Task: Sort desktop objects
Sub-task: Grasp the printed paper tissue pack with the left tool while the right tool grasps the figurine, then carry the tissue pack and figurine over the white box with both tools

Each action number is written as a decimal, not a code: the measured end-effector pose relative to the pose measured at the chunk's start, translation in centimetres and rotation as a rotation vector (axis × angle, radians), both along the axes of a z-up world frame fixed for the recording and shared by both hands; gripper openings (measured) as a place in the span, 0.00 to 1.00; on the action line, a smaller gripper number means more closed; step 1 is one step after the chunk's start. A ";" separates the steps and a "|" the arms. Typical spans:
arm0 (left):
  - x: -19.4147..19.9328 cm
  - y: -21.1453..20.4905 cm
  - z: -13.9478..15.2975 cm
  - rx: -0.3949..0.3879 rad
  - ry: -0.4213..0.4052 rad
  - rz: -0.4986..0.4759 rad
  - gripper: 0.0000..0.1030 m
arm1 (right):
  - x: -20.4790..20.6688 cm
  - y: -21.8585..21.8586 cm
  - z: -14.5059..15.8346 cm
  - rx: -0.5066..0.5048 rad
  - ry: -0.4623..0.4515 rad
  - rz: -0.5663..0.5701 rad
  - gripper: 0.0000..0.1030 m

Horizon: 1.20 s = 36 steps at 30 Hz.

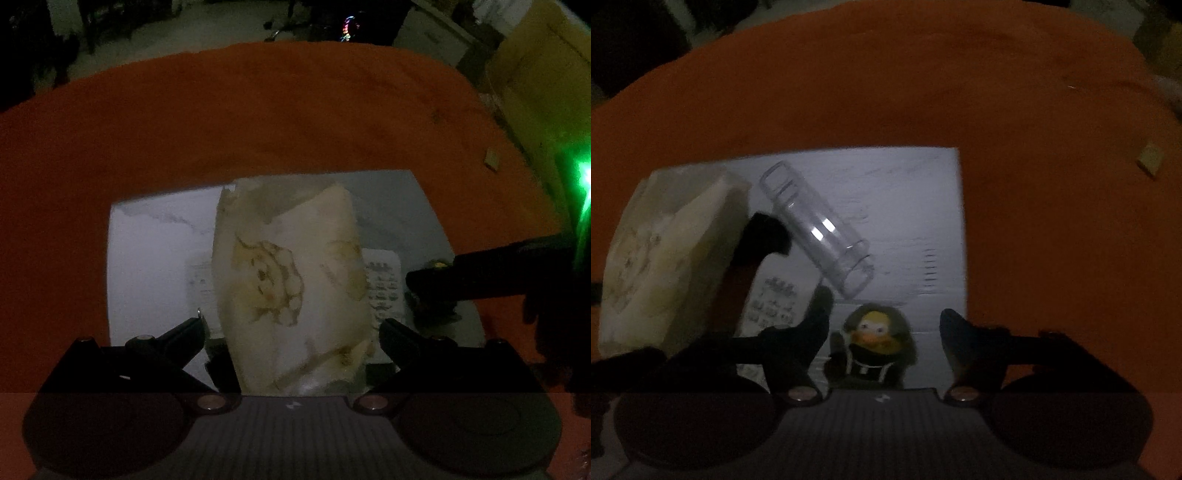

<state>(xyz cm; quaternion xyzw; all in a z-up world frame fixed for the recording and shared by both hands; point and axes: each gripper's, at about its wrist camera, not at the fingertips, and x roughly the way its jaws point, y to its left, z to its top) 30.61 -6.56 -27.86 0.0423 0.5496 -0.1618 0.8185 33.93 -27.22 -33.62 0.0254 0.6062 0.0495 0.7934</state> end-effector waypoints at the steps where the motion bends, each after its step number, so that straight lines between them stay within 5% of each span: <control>1: -0.1 -0.2 0.0 0.013 -0.016 -0.015 0.94 | 0.1 0.2 0.1 -0.007 0.002 0.015 0.46; 5: 0.0 -0.5 0.2 0.057 -0.069 -0.026 0.59 | -0.2 0.1 0.6 -0.020 -0.008 0.007 0.40; 7: 0.2 -0.1 0.5 0.042 -0.075 -0.015 0.50 | -0.6 0.1 1.0 -0.020 -0.025 0.006 0.40; 9: 0.4 0.7 1.0 -0.015 -0.066 -0.021 0.22 | -1.0 0.0 1.6 -0.017 -0.032 0.010 0.40; 13: 0.3 2.2 2.3 -0.078 -0.074 -0.048 0.20 | -1.7 -0.2 2.8 -0.004 -0.053 0.003 0.40; 19: 0.4 2.8 2.7 -0.060 -0.068 -0.043 0.20 | -2.1 -0.2 3.5 -0.035 -0.077 0.004 0.39; 26: -1.0 3.4 6.9 -0.146 -0.116 -0.053 0.20 | -2.6 -1.0 5.0 0.007 -0.122 -0.002 0.39; 36: -3.6 4.8 10.6 -0.165 -0.119 -0.031 0.20 | -4.8 -1.0 9.7 0.068 -0.187 0.031 0.39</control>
